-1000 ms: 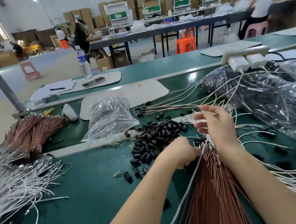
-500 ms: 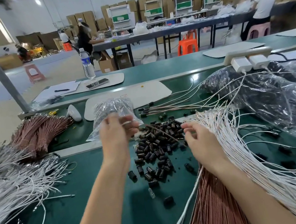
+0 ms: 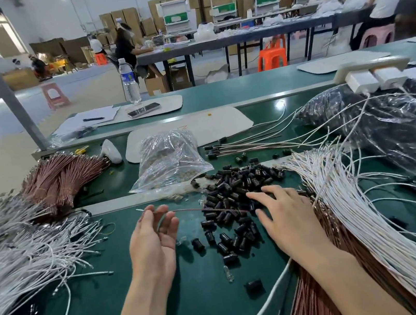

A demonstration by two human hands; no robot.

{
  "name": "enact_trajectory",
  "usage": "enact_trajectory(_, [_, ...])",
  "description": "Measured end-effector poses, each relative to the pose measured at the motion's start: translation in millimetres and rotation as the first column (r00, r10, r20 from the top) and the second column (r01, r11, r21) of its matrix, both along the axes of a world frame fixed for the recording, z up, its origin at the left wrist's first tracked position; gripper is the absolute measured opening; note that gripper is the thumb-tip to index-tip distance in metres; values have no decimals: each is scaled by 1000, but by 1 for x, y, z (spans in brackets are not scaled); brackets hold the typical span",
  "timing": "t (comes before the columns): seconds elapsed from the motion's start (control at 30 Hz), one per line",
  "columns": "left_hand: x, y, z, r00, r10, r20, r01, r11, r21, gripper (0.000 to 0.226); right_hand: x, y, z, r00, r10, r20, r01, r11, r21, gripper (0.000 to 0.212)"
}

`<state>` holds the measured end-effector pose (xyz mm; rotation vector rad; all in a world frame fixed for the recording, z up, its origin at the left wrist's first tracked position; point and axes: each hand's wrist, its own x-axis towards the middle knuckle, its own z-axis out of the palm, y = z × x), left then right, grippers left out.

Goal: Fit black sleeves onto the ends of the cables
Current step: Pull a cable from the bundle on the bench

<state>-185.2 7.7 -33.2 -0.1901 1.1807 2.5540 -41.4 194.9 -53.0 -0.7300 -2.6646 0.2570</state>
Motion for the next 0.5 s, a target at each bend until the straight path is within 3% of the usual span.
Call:
enact_trajectory(0.23, [-1, 0, -1, 999, 18, 35, -19, 1000, 7, 18, -3, -3, 0, 999, -36, -7, 36, 999, -30, 42])
enact_trajectory(0.5, [2, 0, 1, 999, 15, 43, -16, 1000, 13, 20, 1, -7, 2, 996, 15, -92, -18, 999, -31, 17])
